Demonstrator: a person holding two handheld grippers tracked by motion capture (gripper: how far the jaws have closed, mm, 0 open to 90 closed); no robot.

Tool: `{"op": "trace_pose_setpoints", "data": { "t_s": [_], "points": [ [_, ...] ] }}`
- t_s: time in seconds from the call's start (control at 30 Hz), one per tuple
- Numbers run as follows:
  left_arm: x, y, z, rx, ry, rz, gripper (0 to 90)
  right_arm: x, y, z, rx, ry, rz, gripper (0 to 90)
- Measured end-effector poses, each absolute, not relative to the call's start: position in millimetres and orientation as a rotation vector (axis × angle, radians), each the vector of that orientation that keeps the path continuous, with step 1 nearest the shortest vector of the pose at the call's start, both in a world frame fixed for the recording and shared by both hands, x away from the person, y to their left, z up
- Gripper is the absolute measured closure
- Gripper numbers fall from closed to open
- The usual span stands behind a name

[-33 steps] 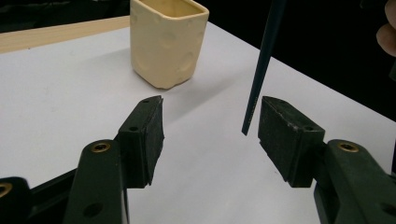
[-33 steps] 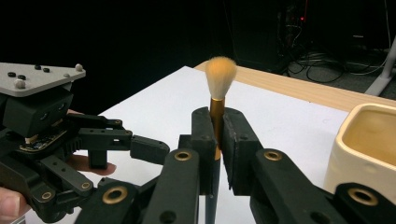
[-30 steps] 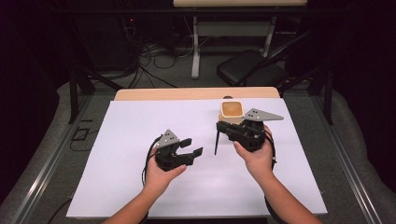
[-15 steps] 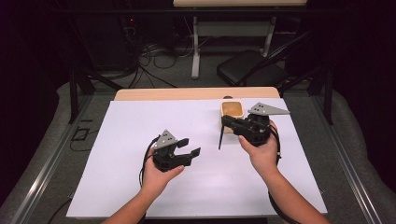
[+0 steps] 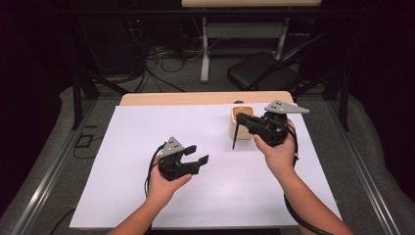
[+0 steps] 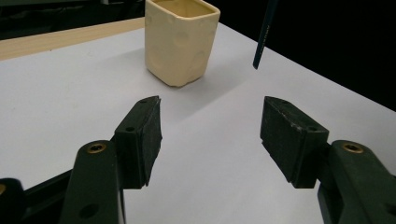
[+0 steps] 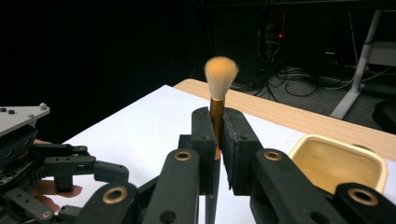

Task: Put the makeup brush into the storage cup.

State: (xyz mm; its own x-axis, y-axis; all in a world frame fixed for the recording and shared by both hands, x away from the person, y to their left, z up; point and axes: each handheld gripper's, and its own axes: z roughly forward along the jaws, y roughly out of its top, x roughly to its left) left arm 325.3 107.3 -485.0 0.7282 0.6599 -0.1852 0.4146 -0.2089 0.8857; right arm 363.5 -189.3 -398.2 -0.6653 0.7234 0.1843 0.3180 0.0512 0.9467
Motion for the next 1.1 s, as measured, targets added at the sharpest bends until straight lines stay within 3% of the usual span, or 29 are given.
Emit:
{"op": "trace_pose_setpoints", "data": {
  "t_s": [1.1],
  "points": [
    [324, 113, -486, 1.841, 0.848, 0.290, 38.4, 383, -202, -377, 1.068, 1.936, 1.612, 83.5]
  ]
}}
